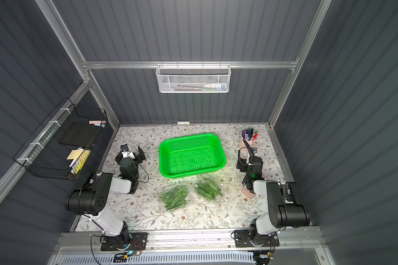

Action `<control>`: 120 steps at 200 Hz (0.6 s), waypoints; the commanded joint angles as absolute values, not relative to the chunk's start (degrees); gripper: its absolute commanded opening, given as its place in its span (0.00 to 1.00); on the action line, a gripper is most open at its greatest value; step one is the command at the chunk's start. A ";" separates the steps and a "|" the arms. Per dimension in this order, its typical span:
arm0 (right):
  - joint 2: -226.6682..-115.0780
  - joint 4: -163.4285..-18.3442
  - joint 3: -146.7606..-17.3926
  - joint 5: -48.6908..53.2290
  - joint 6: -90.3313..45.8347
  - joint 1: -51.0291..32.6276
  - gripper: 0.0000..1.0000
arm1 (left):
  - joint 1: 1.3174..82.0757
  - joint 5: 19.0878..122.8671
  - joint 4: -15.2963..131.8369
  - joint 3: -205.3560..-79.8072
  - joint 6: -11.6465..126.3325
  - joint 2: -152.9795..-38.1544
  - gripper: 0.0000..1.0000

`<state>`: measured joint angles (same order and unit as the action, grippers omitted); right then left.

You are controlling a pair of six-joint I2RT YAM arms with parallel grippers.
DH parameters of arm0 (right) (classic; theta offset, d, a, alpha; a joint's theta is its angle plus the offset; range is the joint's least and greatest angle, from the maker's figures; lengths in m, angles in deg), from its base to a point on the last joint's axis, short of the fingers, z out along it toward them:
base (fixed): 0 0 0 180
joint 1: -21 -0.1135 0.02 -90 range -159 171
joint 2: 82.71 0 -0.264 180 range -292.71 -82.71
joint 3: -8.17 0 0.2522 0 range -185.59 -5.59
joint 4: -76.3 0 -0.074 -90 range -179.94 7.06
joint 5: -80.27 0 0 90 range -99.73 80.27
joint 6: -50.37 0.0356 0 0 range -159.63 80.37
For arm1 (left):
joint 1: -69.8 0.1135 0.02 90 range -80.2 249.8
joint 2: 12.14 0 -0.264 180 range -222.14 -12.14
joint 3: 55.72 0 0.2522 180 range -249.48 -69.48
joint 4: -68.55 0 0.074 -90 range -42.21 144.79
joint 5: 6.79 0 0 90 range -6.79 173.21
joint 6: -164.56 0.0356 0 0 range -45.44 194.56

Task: Take small green peppers out of containers
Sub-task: Move the basket to the center of the board.

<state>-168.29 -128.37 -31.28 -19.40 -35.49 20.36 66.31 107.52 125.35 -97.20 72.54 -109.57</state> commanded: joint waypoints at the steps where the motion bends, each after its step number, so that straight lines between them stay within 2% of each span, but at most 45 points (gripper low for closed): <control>1: -161.50 -120.81 -36.72 -28.43 -32.18 20.08 0.85 | 65.97 104.70 115.80 -102.39 74.42 -106.70 0.99; 14: -154.71 -102.68 -41.59 -29.73 -24.95 20.05 0.81 | 65.75 106.76 99.72 -110.37 72.38 -104.60 0.99; 22: -152.73 -96.26 -43.32 -31.84 -18.93 19.97 0.81 | 65.75 108.77 93.28 -113.91 70.21 -103.96 0.99; 57: -140.60 -79.45 -42.39 -32.31 1.57 15.42 0.80 | 62.20 112.62 82.38 -116.96 60.72 -97.92 0.99; 77: -138.36 -71.27 -43.51 -26.17 2.80 10.57 0.80 | 54.74 111.78 76.16 -119.23 58.93 -95.41 0.99; 120: -137.57 -51.52 -47.21 -13.45 -0.49 4.46 0.76 | 40.86 100.27 64.85 -126.52 51.81 -95.01 0.99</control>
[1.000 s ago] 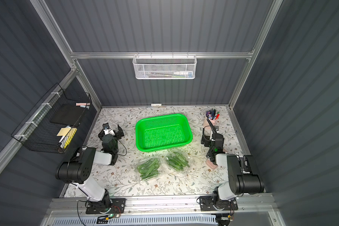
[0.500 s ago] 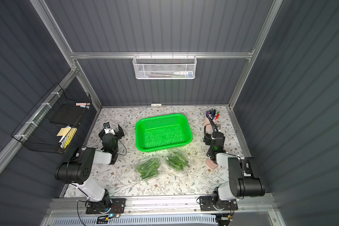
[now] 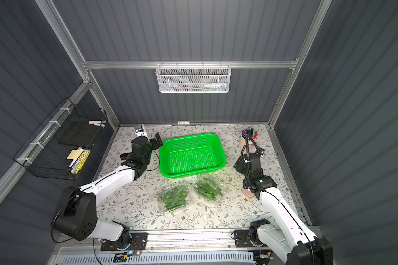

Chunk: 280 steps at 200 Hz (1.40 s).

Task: Take small green peppers out of containers
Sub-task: Move the basket to the center of the board.

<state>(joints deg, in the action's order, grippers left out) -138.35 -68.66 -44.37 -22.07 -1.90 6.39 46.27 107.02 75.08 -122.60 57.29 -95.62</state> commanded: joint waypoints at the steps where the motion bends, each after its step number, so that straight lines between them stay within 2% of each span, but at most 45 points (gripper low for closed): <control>1: -137.52 -51.22 -47.27 -13.08 -0.55 4.42 0.77 | 40.52 100.00 64.69 -126.70 51.80 -95.01 0.99; 20: -137.40 -44.71 -47.69 -7.51 -1.40 4.04 0.77 | 36.14 94.10 61.83 -130.28 53.59 -96.19 0.99; 60: -141.86 -37.62 -48.59 10.48 -7.37 3.97 0.78 | 30.49 74.26 48.32 -140.65 64.68 -102.46 0.99; 87: -143.97 -41.14 -45.60 20.95 -8.05 3.95 0.79 | 26.42 67.98 38.37 -144.22 70.91 -106.18 0.99; 115: -144.47 -45.61 -44.69 23.98 -8.86 3.95 0.80 | 24.37 65.47 32.73 -146.02 73.19 -109.26 0.99; 146: -146.68 -46.79 -46.63 21.34 -9.18 4.04 0.80 | 23.77 63.87 29.18 -147.17 74.28 -112.63 0.99; 240: -150.11 -49.54 -47.66 20.84 -9.30 4.04 0.81 | 23.74 96.97 31.62 -148.97 71.55 -120.28 0.99; 280: -151.65 -50.35 -48.52 22.37 -10.08 3.95 0.81 | 24.72 103.31 32.33 -153.94 68.88 -126.45 0.99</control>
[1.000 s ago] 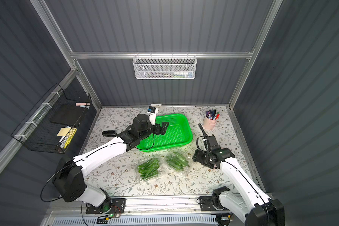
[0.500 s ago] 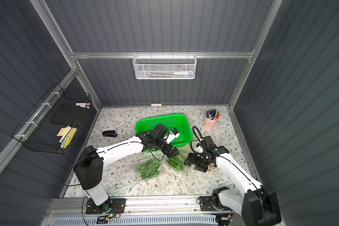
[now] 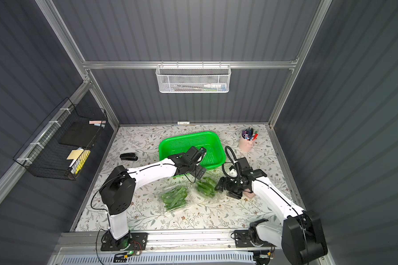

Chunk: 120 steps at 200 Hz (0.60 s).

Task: Take small green peppers out of containers
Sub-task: Move the basket to the center of the board.

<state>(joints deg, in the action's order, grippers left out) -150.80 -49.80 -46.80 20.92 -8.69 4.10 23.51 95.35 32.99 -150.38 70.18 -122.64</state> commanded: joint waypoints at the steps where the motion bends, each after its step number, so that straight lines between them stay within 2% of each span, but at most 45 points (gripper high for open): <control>1: -151.68 -50.41 -48.54 22.40 -10.13 3.95 0.81 | 24.80 103.41 32.40 -154.11 68.87 -126.55 0.99; 47: -155.53 -51.87 -51.18 21.55 -11.33 3.95 0.82 | 27.96 100.94 35.10 -161.63 69.70 -129.62 0.99; 71: -157.77 -54.10 -51.59 22.58 -10.77 3.91 0.82 | 28.80 96.26 35.76 -162.64 69.47 -129.06 0.99; 120: -153.73 -53.67 -47.74 25.25 -12.40 3.25 0.82 | 31.30 85.11 38.18 -154.33 67.14 -120.95 0.99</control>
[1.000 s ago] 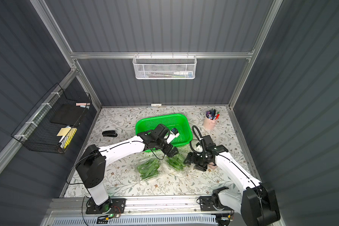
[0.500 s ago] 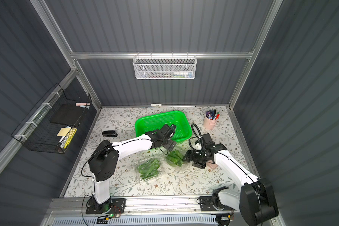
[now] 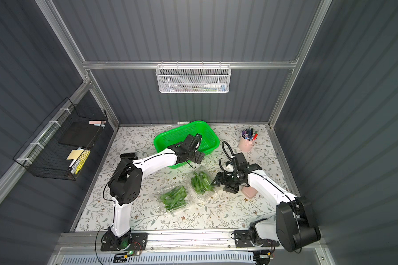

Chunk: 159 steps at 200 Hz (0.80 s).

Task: Take small green peppers out of containers
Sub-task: Move the basket to the center of the board, then adjust the packing box at the center of the board.

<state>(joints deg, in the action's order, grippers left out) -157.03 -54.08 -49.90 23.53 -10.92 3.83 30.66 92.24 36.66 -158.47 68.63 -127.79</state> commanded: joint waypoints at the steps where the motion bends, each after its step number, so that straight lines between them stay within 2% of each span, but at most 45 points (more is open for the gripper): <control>1: -153.55 -53.70 -47.58 25.20 -12.35 3.25 0.82 | 31.30 84.82 38.27 -154.14 67.11 -120.68 0.99; 25: -150.03 -53.98 -44.45 26.39 -11.56 2.06 0.82 | 30.72 81.83 38.09 -150.26 70.08 -116.08 0.99; 53: -150.97 -55.31 -43.10 27.07 -11.33 -0.21 0.82 | 28.44 79.59 35.63 -149.02 71.28 -113.06 0.99; 105: -160.98 -56.88 -47.54 28.11 -14.29 -2.81 0.82 | 27.96 74.26 32.08 -147.97 71.09 -116.78 0.99; 159: -164.47 -59.51 -49.84 26.14 -15.54 -2.81 0.81 | 27.96 70.88 34.99 -147.00 69.82 -121.20 0.99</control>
<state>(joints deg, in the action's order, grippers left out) -163.31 -57.58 -47.67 26.91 -13.61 -2.64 27.69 73.51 34.52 -147.98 70.25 -119.62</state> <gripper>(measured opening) 0.812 0.990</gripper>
